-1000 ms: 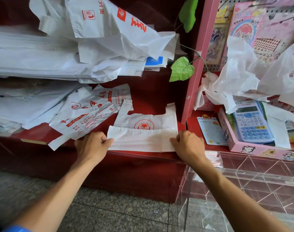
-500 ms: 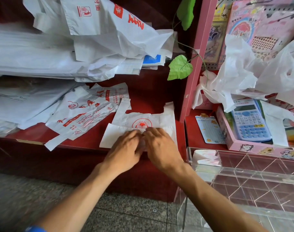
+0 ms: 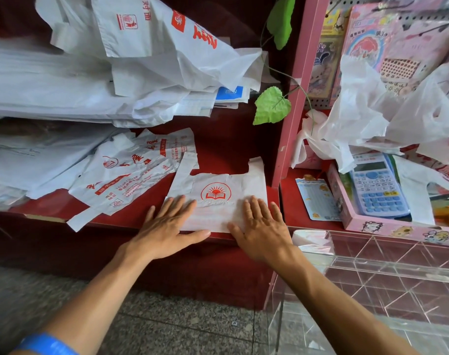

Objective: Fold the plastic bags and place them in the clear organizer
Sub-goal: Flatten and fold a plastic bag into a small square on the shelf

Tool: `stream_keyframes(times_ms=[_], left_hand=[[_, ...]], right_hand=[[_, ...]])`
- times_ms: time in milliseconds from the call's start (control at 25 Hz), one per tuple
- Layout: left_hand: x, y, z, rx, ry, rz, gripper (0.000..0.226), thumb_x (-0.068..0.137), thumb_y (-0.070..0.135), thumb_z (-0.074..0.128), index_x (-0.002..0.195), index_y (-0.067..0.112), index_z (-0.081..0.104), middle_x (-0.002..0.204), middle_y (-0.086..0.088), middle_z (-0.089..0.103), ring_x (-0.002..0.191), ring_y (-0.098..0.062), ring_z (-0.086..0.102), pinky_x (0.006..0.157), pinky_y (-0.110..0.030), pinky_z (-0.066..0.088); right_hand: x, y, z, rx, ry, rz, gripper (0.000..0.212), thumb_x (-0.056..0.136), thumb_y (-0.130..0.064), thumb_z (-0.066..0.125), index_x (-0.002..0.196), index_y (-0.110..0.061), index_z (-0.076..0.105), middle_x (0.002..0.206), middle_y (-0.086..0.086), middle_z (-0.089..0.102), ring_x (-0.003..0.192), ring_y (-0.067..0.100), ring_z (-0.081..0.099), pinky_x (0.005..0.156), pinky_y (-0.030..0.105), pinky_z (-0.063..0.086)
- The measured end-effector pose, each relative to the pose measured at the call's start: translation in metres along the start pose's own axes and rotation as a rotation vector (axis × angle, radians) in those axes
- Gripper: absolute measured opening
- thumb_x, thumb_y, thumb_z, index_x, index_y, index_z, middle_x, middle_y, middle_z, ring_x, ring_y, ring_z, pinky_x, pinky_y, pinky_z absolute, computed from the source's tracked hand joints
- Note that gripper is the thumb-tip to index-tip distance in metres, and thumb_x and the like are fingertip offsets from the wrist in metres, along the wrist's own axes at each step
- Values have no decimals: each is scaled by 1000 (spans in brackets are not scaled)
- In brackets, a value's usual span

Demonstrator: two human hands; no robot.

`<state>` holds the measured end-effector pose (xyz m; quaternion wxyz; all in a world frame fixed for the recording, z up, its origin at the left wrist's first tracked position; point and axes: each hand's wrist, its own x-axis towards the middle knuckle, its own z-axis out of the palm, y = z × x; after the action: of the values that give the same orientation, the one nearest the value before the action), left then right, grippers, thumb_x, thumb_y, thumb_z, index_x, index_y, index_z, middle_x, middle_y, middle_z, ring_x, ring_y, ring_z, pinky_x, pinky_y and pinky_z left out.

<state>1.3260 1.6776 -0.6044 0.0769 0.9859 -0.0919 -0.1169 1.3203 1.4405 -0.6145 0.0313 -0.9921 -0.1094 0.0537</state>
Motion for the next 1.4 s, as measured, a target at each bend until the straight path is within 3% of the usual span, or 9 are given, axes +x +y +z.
stream_keyframes(times_ms=[200,320,440,560,760,960,1120,1200,1400], left_hand=[[-19,-40,0,-87,116,151,93,80,46,76,148,52,13,157,27,8,148,0,8,122,-34,10],[-27,-58,4,-338,277,70,85,78,5,80,132,58,40,137,19,43,131,-4,44,111,-22,32],[-27,-64,7,-467,374,91,77,74,-7,78,112,57,59,124,21,58,119,2,53,110,-28,38],[-26,-63,2,-581,402,85,70,80,-8,72,90,61,70,104,26,70,103,10,60,94,-10,43],[-26,-53,-3,-776,451,-29,29,92,13,67,87,41,75,91,23,73,93,9,64,86,-15,44],[-24,-44,-5,-828,443,-62,27,95,15,63,89,41,66,83,38,67,89,19,60,80,-15,42],[-15,-44,-2,-778,500,-137,16,93,17,65,81,27,69,79,16,74,86,-9,69,75,-26,46],[-15,-42,-3,-776,525,-203,5,91,18,68,90,23,70,83,9,73,89,-14,68,76,-27,48],[-13,-40,-5,-676,524,-312,26,91,26,68,117,21,64,94,0,70,95,-23,67,92,-45,52]], right_hand=[[-14,12,-7,-21,-55,-83,127,58,-93,-11,157,-13,-6,165,2,-9,152,19,-9,120,45,-14],[-21,30,-14,-67,-12,-224,102,82,-81,33,158,-20,4,166,-3,3,153,15,3,121,44,-9],[-21,45,-15,203,118,-264,64,90,-52,58,146,-24,45,149,-5,48,138,14,41,121,41,15],[-19,50,-18,439,238,-232,29,83,-44,62,105,-26,70,96,-7,72,87,18,63,87,34,49],[-13,50,-25,564,244,-86,14,84,-27,71,89,-14,72,76,0,69,69,22,62,61,33,47],[1,44,-30,798,338,86,30,85,-45,68,86,-16,61,76,-6,65,69,15,60,64,39,50],[9,38,-25,641,238,160,32,84,-30,70,112,-16,64,98,-1,67,95,26,65,85,43,53],[10,37,-24,635,242,192,32,86,-28,68,116,-18,63,95,-2,65,95,27,63,88,44,52],[10,30,-29,648,202,190,57,80,-40,74,129,-24,49,82,-5,66,87,21,64,87,46,50]])
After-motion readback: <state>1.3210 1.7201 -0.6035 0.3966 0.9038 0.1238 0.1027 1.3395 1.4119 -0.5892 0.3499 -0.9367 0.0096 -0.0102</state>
